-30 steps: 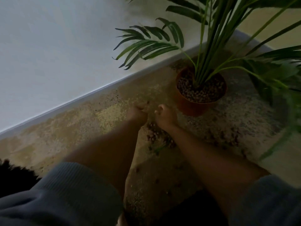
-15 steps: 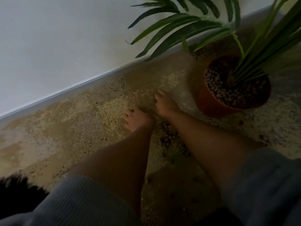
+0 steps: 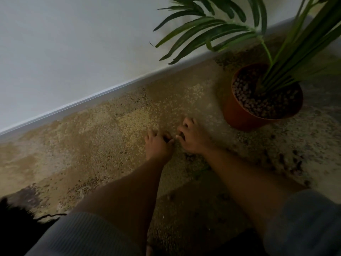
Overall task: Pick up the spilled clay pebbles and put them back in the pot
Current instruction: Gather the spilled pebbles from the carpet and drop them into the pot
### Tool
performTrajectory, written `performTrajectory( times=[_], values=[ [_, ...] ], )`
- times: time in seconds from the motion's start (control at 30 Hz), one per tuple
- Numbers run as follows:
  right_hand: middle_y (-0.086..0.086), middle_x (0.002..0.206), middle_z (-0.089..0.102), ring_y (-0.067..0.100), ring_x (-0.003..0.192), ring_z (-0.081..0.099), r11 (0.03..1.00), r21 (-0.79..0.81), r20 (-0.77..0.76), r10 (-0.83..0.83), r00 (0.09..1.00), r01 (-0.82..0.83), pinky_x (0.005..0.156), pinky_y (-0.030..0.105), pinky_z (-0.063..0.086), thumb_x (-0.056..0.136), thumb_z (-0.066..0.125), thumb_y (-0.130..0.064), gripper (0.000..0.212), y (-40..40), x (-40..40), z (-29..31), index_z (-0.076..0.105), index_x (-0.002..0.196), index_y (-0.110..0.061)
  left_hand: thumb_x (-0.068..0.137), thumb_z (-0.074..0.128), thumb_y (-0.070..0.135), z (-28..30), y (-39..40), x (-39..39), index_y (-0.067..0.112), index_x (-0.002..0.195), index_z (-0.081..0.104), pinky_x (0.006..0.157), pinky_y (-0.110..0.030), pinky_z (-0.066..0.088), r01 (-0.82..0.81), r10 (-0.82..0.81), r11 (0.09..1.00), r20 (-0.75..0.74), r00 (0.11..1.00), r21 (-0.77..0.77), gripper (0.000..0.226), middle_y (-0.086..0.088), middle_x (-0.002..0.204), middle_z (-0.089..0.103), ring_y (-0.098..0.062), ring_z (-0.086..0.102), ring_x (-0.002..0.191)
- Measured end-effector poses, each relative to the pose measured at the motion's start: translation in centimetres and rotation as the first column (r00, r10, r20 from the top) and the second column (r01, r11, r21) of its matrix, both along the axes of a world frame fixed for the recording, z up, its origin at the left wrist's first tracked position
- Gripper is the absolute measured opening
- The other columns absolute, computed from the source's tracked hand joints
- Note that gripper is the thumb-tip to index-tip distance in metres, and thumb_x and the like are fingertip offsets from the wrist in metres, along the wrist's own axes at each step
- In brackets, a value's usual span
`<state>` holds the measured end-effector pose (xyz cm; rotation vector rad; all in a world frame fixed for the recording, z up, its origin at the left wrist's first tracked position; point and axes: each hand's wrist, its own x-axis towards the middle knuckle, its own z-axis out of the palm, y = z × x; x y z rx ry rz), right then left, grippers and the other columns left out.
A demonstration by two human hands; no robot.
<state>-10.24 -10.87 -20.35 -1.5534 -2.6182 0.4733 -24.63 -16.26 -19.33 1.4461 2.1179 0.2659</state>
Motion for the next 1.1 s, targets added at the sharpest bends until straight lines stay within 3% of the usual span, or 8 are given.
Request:
performTrajectory(
  times=[0.33,0.47,0.63,0.7,0.77,0.9,0.97,1.1],
  values=[
    [0.004,0.124,0.037,0.022,0.114,0.041,0.996,-0.064,0.068,-0.064,0.996,0.069,0.085,0.036,0.046,0.097,0.048,-0.033,0.025,-4.8,1.1,1.2,0.054,0.116,-0.019,0.094,0.056,0.023,2.3,-3.0,0.6,0.018,0.109,0.066,0.097,-0.037,0.049,0.13,-0.119,0.978,0.082,0.99,-0.161,0.019,-0.008,0.126,0.054,-0.022,0.056,0.111],
    [0.003,0.125,0.041,0.023,0.112,0.046,0.963,-0.163,0.073,-0.207,0.976,0.216,0.092,0.043,0.048,0.094,0.052,-0.028,0.021,-5.9,0.9,1.7,0.06,0.111,-0.018,0.093,0.057,0.016,2.6,-3.5,1.1,0.014,0.107,0.066,0.088,-0.033,0.053,0.14,-0.117,0.968,0.118,0.986,-0.209,0.017,-0.005,0.114,0.064,-0.019,0.061,0.102],
    [0.007,0.126,0.053,0.023,0.11,0.056,0.852,-0.273,0.026,-0.458,0.888,0.448,0.094,0.036,0.049,0.092,0.059,-0.023,0.019,-5.8,0.5,2.6,0.07,0.104,-0.015,0.093,0.055,0.013,2.8,-3.4,2.1,0.02,0.1,0.069,0.075,-0.028,0.051,0.113,-0.056,0.961,0.222,0.973,-0.253,0.017,0.002,0.095,0.062,-0.016,0.06,0.091],
    [0.009,0.113,0.066,0.024,0.098,0.064,0.715,-0.439,-0.085,-0.635,0.767,0.544,0.081,0.033,0.055,0.09,0.06,-0.021,0.015,-5.6,1.0,3.1,0.072,0.096,-0.013,0.093,0.056,0.022,2.8,-3.1,2.3,0.014,0.099,0.069,0.072,-0.031,0.05,0.059,0.027,0.958,0.295,0.955,-0.28,0.016,-0.004,0.095,0.065,-0.019,0.061,0.087],
    [0.01,0.099,0.069,0.021,0.083,0.067,0.48,-0.687,-0.213,-0.851,0.479,0.546,0.069,0.031,0.057,0.089,0.06,-0.014,0.007,-5.3,1.6,3.6,0.066,0.086,-0.013,0.095,0.054,0.021,2.8,-2.6,2.6,0.005,0.098,0.067,0.064,-0.029,0.047,-0.054,0.188,0.945,0.404,0.895,-0.321,0.021,-0.009,0.094,0.064,-0.019,0.059,0.081],
    [0.007,0.087,0.052,0.014,0.072,0.052,0.172,-0.968,-0.192,-0.977,-0.098,0.18,0.067,0.023,0.056,0.089,0.052,0.0,0.012,-4.9,2.8,4.4,0.056,0.079,-0.005,0.097,0.043,0.011,2.9,-1.8,3.4,0.005,0.094,0.066,0.055,-0.025,0.041,-0.189,0.431,0.886,0.597,0.677,-0.424,0.023,-0.007,0.083,0.059,-0.015,0.052,0.063],
    [0.005,0.076,0.044,0.013,0.065,0.042,0.133,-0.991,-0.125,-0.963,-0.24,-0.013,0.058,0.021,0.045,0.089,0.043,0.0,0.019,-5.1,3.4,4.8,0.047,0.073,-0.008,0.096,0.039,0.007,3.0,-1.5,3.7,0.005,0.097,0.065,0.056,-0.023,0.04,-0.25,0.525,0.846,0.658,0.54,-0.47,0.027,-0.005,0.08,0.058,-0.013,0.049,0.058],
    [0.006,0.072,0.045,0.015,0.06,0.042,0.134,-0.971,-0.063,-0.941,-0.332,-0.197,0.053,0.019,0.034,0.086,0.036,-0.005,0.021,-6.0,4.5,5.0,0.042,0.067,-0.011,0.096,0.041,0.018,3.5,-1.1,4.8,0.01,0.091,0.065,0.055,-0.019,0.046,-0.286,0.602,0.799,0.707,0.372,-0.53,0.025,-0.002,0.075,0.058,-0.01,0.051,0.061]
  ],
)
